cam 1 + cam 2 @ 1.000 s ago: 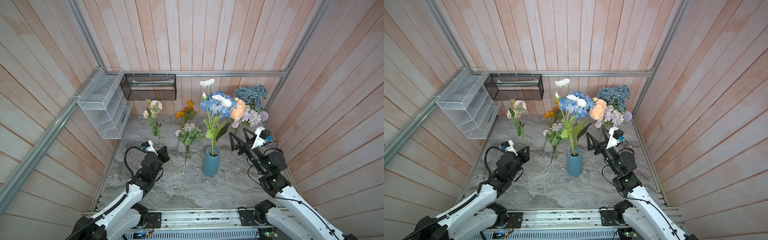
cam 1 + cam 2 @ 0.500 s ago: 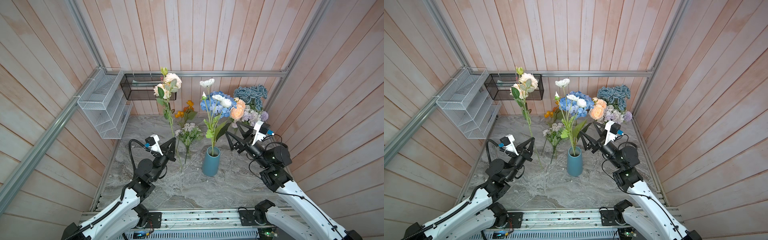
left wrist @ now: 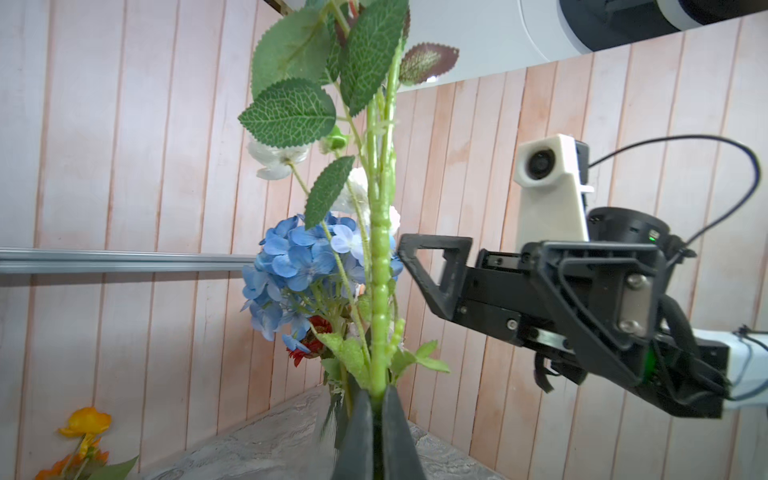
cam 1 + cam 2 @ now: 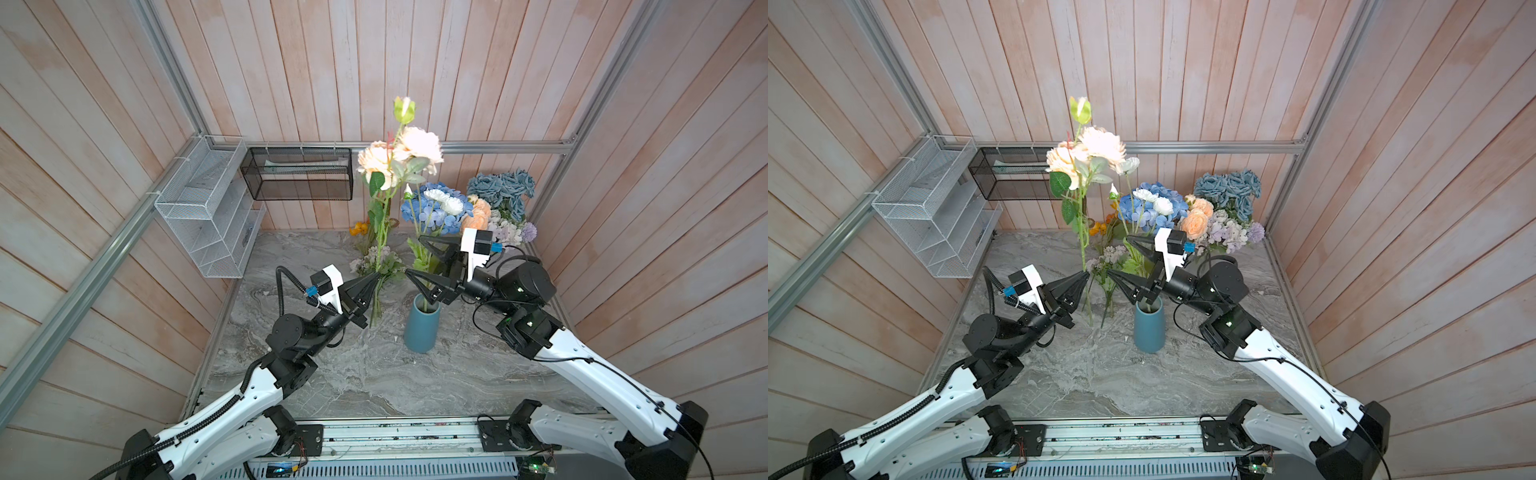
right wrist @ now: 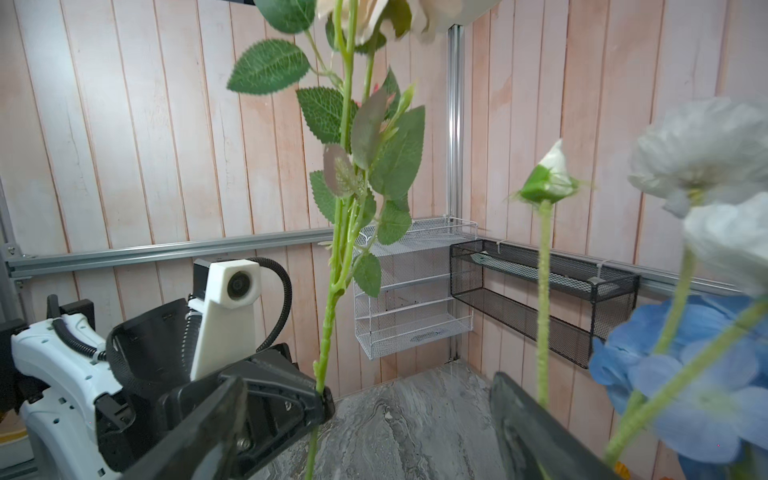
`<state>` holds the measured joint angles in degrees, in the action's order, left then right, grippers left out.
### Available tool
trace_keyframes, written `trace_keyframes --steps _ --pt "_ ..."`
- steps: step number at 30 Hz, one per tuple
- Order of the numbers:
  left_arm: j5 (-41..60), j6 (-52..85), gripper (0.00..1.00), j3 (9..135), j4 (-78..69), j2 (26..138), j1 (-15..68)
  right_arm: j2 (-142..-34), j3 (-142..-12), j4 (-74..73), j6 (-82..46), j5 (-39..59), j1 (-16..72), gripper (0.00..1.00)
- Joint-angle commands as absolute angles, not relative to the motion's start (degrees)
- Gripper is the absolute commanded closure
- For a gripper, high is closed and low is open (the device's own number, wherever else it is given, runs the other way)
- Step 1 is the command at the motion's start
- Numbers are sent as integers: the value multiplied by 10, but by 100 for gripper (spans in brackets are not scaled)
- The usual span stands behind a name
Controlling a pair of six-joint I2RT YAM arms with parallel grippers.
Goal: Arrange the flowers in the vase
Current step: 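Grasp the pink rose stem with right gripper beside the left gripper, then carry the pink rose with right gripper while left gripper releases and withdraws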
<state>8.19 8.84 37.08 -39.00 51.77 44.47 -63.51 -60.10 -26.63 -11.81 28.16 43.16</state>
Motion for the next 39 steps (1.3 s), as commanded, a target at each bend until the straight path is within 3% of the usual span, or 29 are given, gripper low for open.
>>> trace_keyframes --steps 1,6,10,20,24,26,28,30,33,39 --pt "115 47 100 394 -401 530 463 -657 -624 -255 -106 306 444 13" --pt "111 13 100 396 -400 538 482 -675 -628 -253 -111 308 451 20" --pt "111 8 100 395 -406 541 489 -680 -626 -253 -116 311 452 31" --pt "102 -2 100 397 -404 545 496 -681 -627 -252 -113 323 453 84" --pt "101 0 100 399 -404 545 497 -678 -627 -247 -107 325 453 100" --pt "101 3 100 399 -404 544 497 -676 -627 -244 -105 325 453 100" --pt "99 7 78 399 -402 542 497 -673 -627 -243 -102 323 453 100" --pt "83 18 39 396 -400 536 497 -669 -627 -239 -98 316 453 100" --pt "46 32 1 387 -394 522 494 -659 -628 -222 -85 302 453 100" --pt "33 93 0 369 -360 490 439 -618 -632 -156 -46 259 453 100"
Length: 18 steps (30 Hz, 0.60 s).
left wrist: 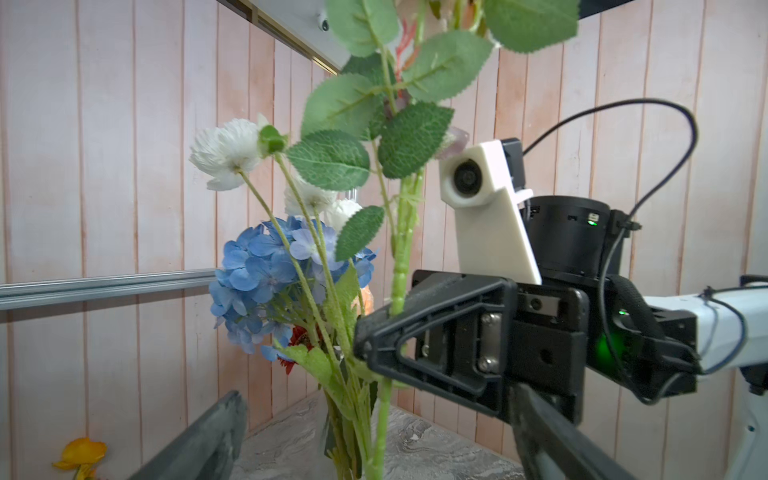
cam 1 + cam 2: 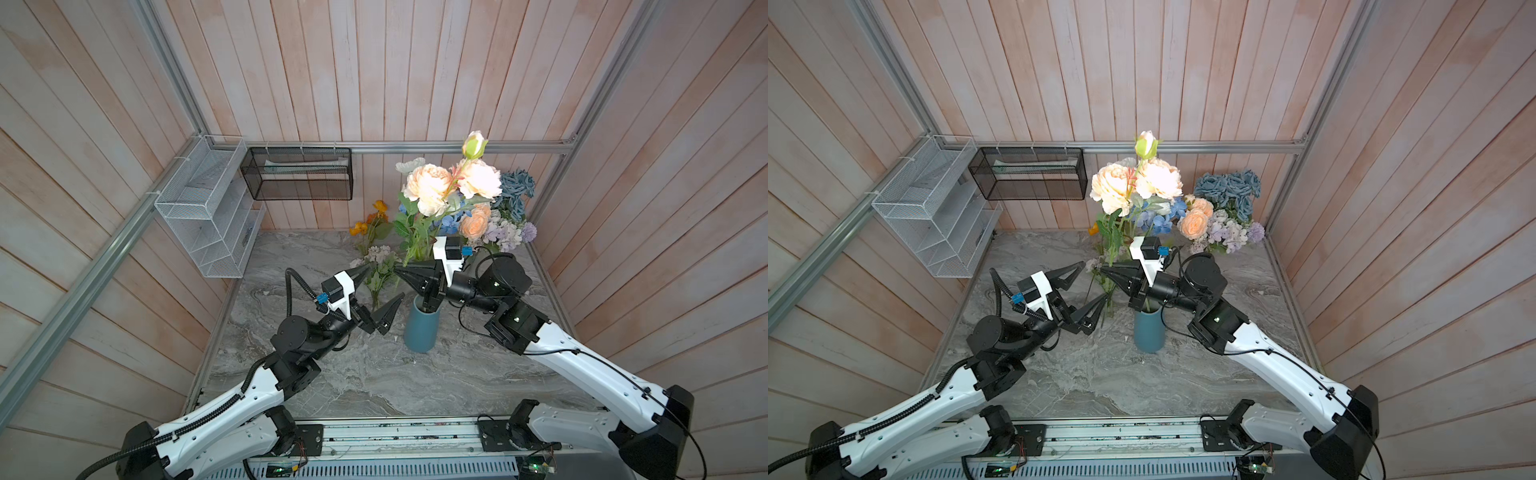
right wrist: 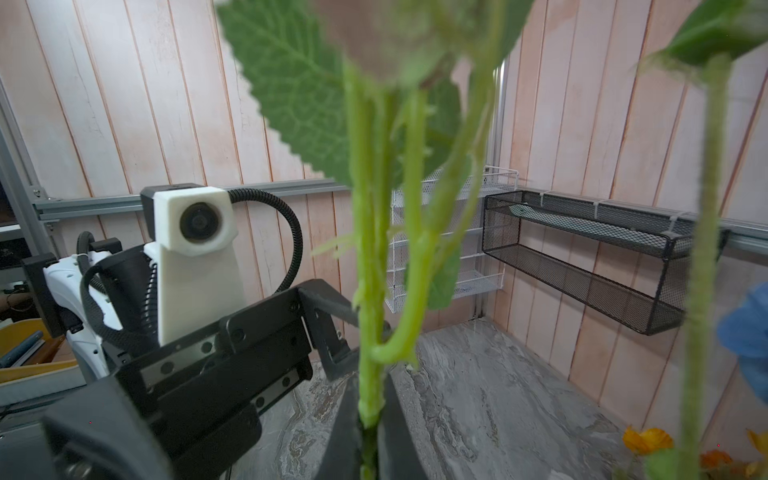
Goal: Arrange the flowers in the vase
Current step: 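Carry the pink rose with right gripper while left gripper releases and withdraws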
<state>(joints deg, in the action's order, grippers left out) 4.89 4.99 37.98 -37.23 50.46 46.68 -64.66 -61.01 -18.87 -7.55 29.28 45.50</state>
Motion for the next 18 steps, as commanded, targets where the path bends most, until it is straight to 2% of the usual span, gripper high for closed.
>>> trace_keyframes --steps 1,8,18 --pt "38 109 0 365 -357 488 423 -610 -632 -146 -41 250 453 100" --pt "59 218 0 324 -366 501 340 -526 -595 -86 -27 178 448 100" --pt "95 270 0 333 -381 571 325 -454 -556 -34 -29 108 423 100"
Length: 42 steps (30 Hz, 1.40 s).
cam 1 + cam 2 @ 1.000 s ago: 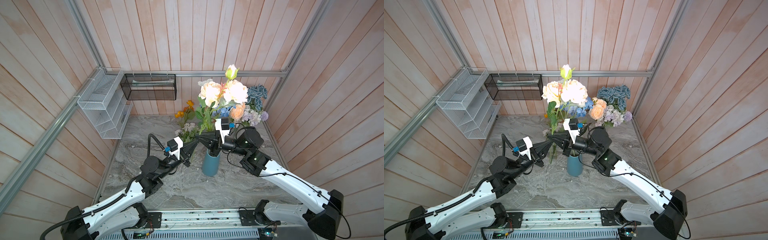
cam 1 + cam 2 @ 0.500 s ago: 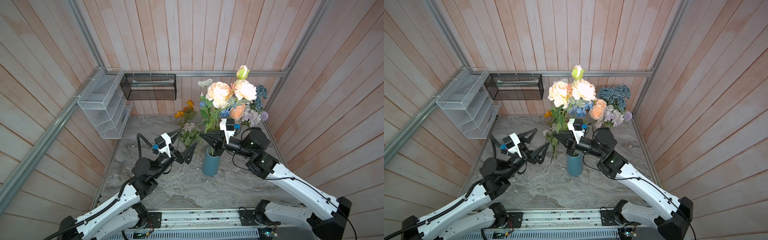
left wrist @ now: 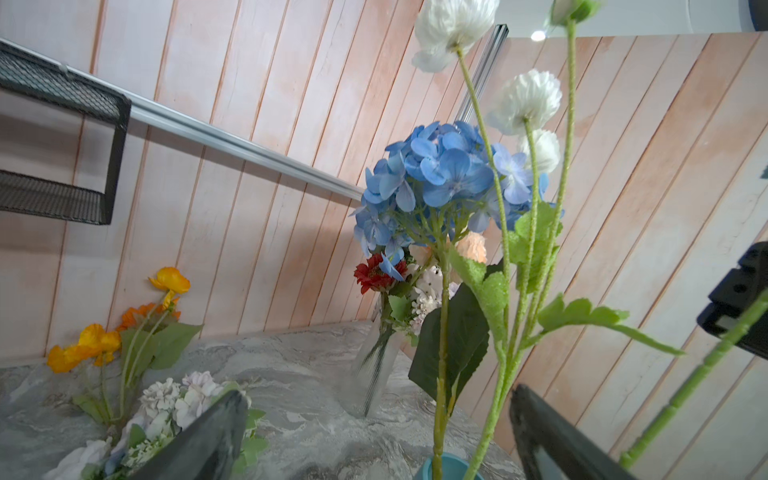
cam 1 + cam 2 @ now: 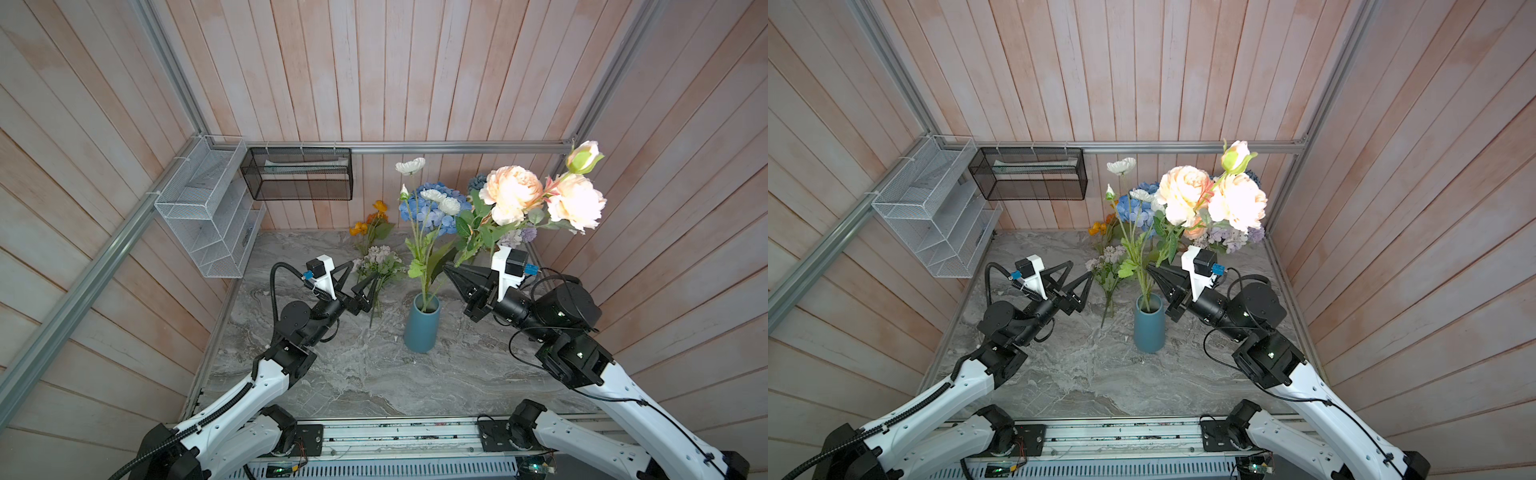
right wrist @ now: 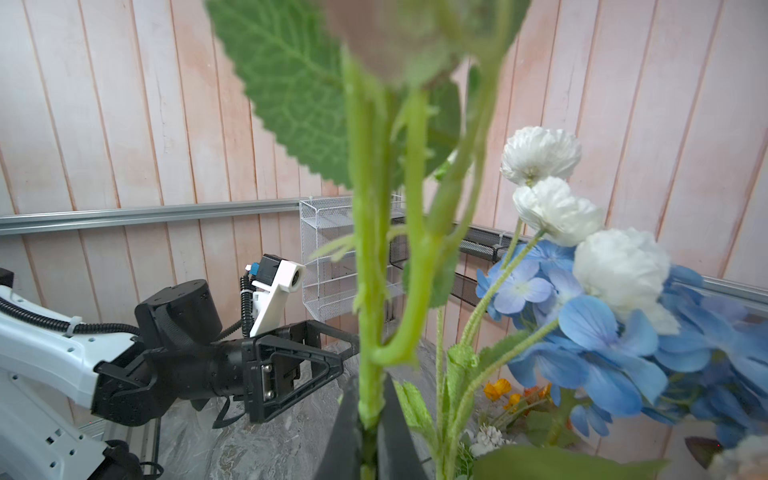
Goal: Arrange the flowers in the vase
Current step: 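Carry the pink rose with right gripper while left gripper releases and withdraws, then lower the rose into the teal vase with right gripper while left gripper reaches out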
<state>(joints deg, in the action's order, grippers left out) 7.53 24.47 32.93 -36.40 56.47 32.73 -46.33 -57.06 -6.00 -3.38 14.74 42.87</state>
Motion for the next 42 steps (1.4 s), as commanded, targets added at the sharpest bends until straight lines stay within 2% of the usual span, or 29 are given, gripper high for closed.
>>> trace_keyframes --steps 1,5,18,26,42 --pt "97 273 0 332 -384 575 325 -451 -550 -35 -26 98 421 100" --pt "104 284 0 326 -397 583 325 -445 -537 -39 -20 66 411 100" --pt "107 293 0 326 -403 607 325 -488 -555 -92 20 93 374 100" --pt "98 285 0 323 -394 605 325 -513 -489 -160 -51 155 324 100" --pt "86 289 0 322 -392 609 324 -538 -348 -211 -129 139 322 100"
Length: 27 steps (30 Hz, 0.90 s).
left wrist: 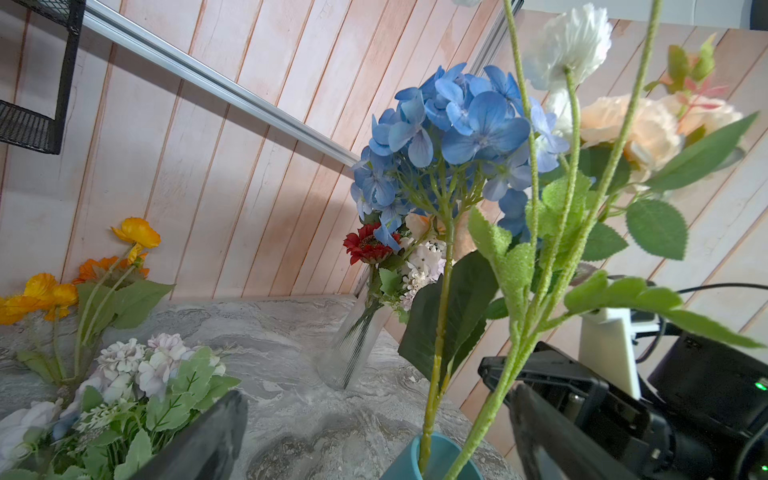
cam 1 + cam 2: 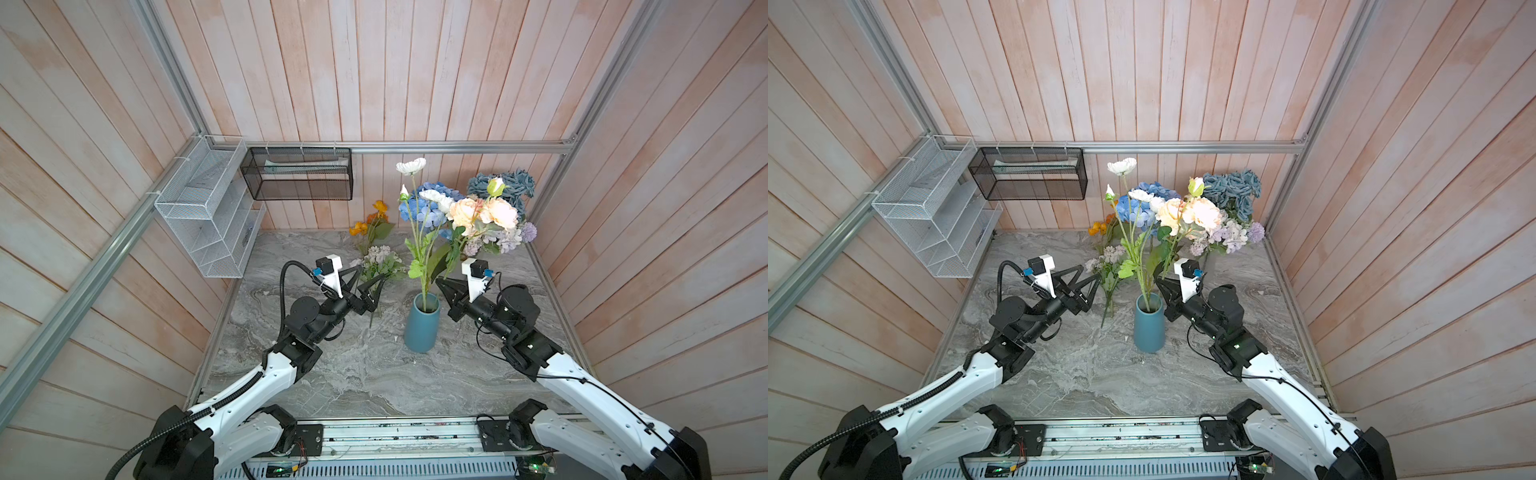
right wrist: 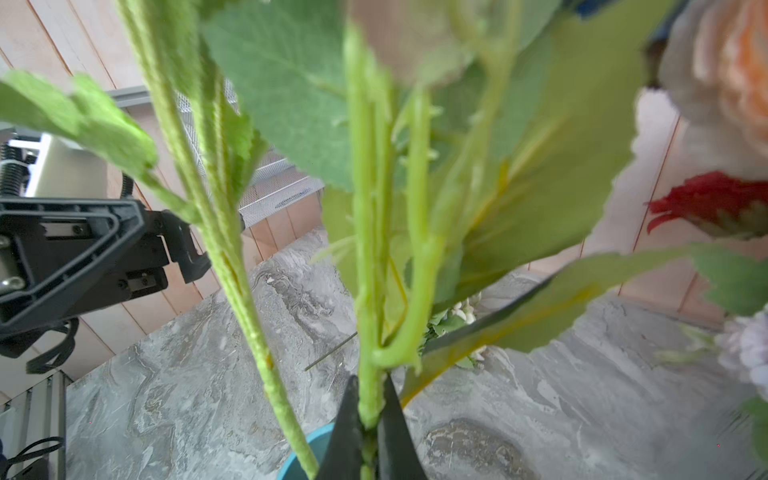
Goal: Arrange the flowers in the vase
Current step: 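Lower the rose into the teal vase with right gripper while left gripper reaches out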
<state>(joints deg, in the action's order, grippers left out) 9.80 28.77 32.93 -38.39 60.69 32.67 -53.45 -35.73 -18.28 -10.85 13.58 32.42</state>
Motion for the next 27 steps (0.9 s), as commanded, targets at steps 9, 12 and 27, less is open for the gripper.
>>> trace_keyframes --steps 9,12,27 --pt "79 290 0 320 -389 611 324 -542 -326 -188 -139 132 321 92" --pt "76 288 0 319 -387 613 324 -533 -327 -172 -141 129 321 83" --pt "63 278 0 312 -313 626 279 -437 -342 -32 -175 114 322 50"
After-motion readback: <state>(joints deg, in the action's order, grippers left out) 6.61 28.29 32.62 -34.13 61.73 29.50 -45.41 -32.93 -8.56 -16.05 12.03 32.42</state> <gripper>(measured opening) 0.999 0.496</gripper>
